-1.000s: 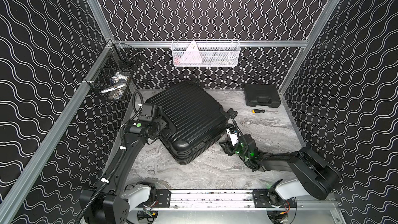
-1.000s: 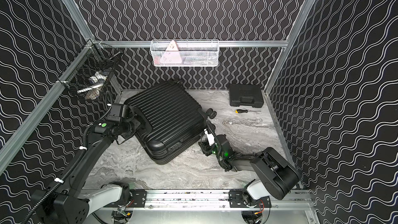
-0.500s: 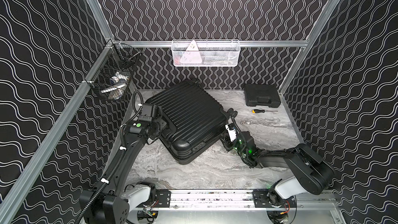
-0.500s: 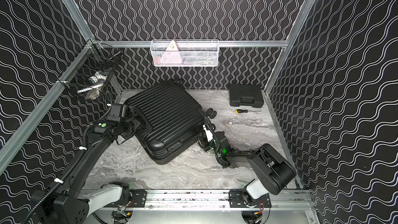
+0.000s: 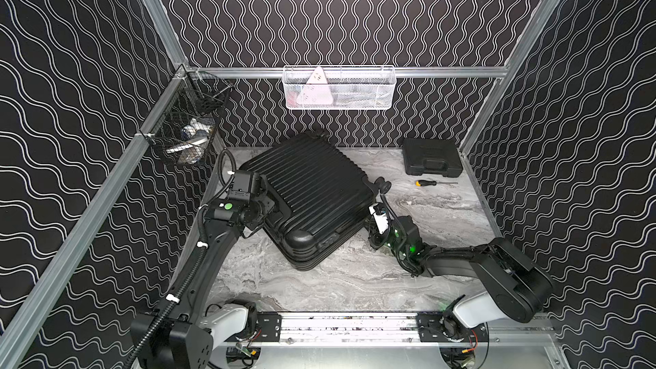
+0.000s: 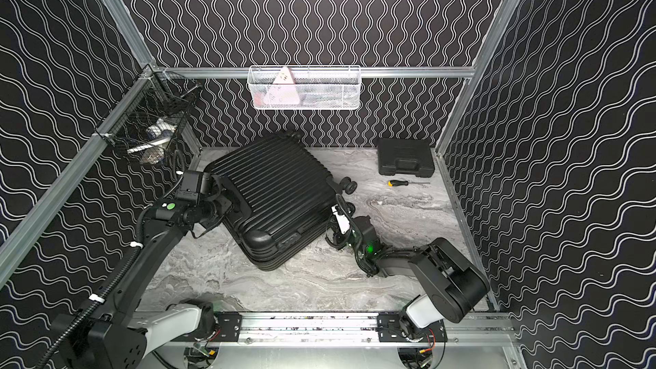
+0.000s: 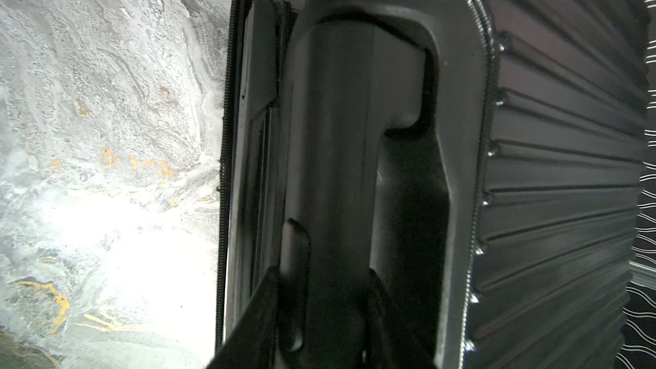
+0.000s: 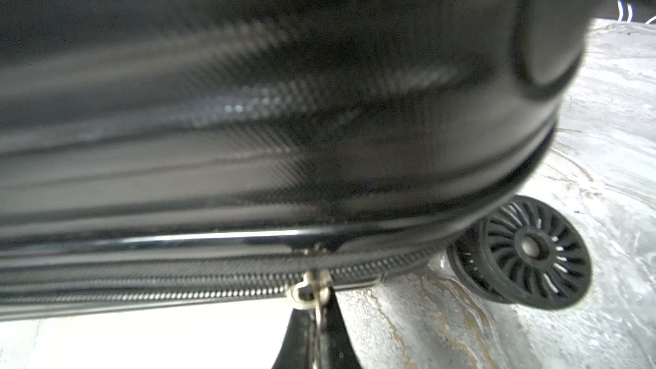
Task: Close the suitcase zippers
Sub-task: Zip the zipper on the suitcase.
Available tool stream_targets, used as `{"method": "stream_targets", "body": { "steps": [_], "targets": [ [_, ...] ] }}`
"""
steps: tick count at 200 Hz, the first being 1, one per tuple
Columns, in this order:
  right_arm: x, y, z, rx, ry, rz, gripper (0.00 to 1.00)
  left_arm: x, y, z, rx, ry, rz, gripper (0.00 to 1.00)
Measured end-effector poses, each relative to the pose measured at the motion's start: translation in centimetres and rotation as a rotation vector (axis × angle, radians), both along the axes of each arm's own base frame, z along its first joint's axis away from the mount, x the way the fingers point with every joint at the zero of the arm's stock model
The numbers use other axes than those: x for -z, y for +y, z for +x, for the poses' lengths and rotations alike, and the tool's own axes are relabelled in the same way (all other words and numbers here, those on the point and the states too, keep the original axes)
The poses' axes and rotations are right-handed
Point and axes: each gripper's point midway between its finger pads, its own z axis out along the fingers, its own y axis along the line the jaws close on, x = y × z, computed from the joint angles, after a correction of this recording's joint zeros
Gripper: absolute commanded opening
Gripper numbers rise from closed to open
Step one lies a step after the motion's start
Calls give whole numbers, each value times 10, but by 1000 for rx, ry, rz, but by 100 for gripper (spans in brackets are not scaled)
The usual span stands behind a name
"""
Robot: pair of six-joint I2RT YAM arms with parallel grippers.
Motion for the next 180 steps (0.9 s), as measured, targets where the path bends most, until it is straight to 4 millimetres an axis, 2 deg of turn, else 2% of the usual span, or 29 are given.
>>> {"method": "stream_targets", "body": {
  "steps": [56,180],
  "targets": [
    [-4,9,-16,-73,24,-2,0,7,1,-5,-61,-54,-46,0],
    [-7,72,-80,-301,45,-104,0,9,0,-2,-135,-73,-15,0]
  ]
}}
